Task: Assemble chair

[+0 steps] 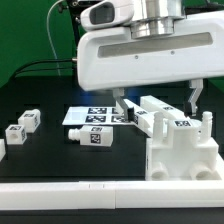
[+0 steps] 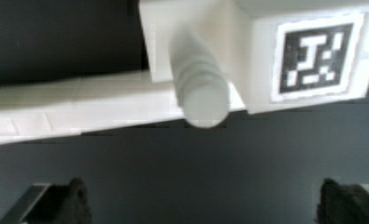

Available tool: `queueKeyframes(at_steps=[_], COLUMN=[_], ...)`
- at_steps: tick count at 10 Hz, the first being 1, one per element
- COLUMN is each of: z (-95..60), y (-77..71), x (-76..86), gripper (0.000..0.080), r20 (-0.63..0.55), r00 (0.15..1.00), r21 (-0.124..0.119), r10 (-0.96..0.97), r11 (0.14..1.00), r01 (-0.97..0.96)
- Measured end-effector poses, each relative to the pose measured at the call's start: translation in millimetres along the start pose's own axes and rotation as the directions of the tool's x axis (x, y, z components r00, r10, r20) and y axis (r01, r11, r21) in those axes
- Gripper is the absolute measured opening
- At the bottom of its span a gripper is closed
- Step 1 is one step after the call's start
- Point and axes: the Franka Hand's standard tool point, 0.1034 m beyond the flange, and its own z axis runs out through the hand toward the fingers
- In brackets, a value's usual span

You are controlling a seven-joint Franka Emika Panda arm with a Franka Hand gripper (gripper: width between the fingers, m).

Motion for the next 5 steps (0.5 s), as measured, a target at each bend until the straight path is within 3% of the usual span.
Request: queueKeyframes(at_steps=[1,2,5], z=[7.8,18.3,38.7], y=[-3.0,-4.9,-6.7], x=[-1.1,-1.7,-30.9], gripper=[0.0649,0.0649,0.0649], r20=[0.096,0.118,0.322], r00=[0.995,0.993,0.947], r21=[0.001,0.001,0.002], r10=[0.008,0.007,0.009], r11=[1.000,1.000,1.000], r01=[-0.008,-0.007,-0.011])
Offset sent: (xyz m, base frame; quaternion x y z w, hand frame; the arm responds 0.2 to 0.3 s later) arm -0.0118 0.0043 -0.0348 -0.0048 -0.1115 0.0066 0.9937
